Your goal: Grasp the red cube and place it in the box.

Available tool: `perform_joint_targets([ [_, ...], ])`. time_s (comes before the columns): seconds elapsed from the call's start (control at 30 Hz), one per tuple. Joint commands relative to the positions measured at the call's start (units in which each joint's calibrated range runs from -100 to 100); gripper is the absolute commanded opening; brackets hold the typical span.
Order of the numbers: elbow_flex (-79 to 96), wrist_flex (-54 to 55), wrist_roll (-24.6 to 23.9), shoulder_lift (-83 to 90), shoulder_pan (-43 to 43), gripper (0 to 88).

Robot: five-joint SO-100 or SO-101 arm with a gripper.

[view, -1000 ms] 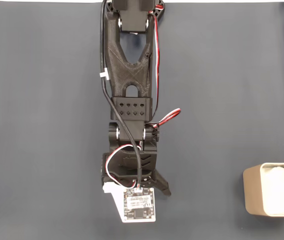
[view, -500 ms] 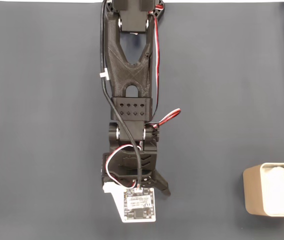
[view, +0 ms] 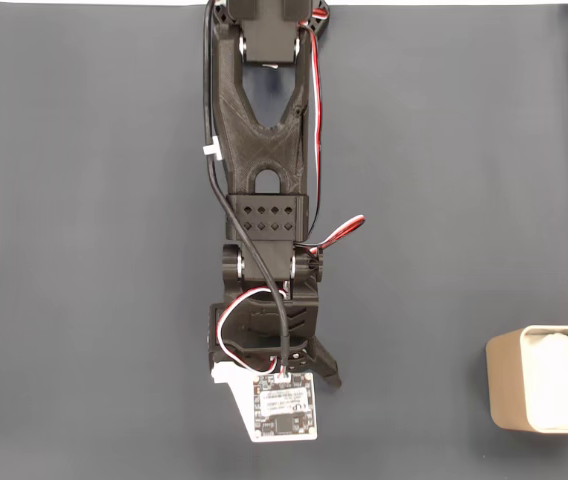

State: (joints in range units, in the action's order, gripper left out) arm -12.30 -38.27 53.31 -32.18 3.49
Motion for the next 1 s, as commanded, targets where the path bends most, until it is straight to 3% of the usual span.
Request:
perform_joint_targets([
  [0.0, -0.4, 0.3, 0.2, 3.2, -0.6, 32.3],
  [0.17, -0.3, 0.2, 0.5, 3.7, -0.6, 22.8],
  [0.97, -0.1, -0.4, 1.2, 7.3, -0.7, 0.7],
])
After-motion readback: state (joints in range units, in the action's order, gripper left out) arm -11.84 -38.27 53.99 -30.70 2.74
